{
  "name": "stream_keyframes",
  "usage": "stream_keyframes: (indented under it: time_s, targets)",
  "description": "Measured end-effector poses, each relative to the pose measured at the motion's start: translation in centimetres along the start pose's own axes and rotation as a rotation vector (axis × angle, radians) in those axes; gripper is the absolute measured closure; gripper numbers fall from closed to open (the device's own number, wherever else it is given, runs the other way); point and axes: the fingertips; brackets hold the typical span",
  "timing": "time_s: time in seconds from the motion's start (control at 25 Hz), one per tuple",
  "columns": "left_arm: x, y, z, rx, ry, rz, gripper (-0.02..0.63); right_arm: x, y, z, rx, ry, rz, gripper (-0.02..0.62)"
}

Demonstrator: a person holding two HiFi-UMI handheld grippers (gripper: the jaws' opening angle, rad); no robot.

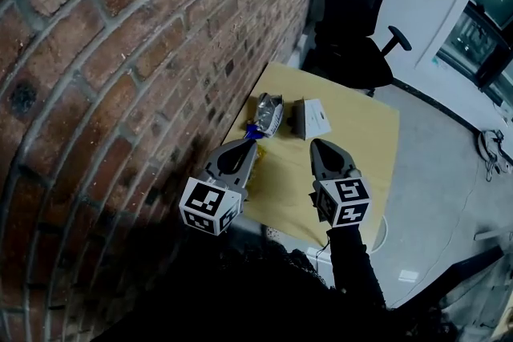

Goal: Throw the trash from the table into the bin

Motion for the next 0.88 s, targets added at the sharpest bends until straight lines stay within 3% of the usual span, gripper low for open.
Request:
stream_keyframes:
  time_s: [0.52,0.8,0.84,0.88]
  targets:
    - [0.2,-4.4,0.9,-0.008,-0.003,0.021,0.6,-0.4,-4.1,-3.4,-0.04,-0.003,0.01,0.584]
    - [0.7,-5.0,1.4,-0.015,0.0,0.036,0.6,0.8,-5.3,-4.7,-0.009,-0.023,0.043,0.581]
    - [0.8,-5.0,1.5,-0.017,0.0,0.039,0.6,1.2,-5.5,-5.1,0.009,-0.026,0.052,0.566]
    - [0.9,-5.0,1.6,-0.019,0.001,0.042,0.6,1.5,-5.7,-5.4,0.024,-0.03,0.063,0.496]
Point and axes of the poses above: the fingertips, and each gripper's own axes: y backward along the fingers, z to its left, x out of its underside, and after that the axes turned 13 degrees about -x, right-handed
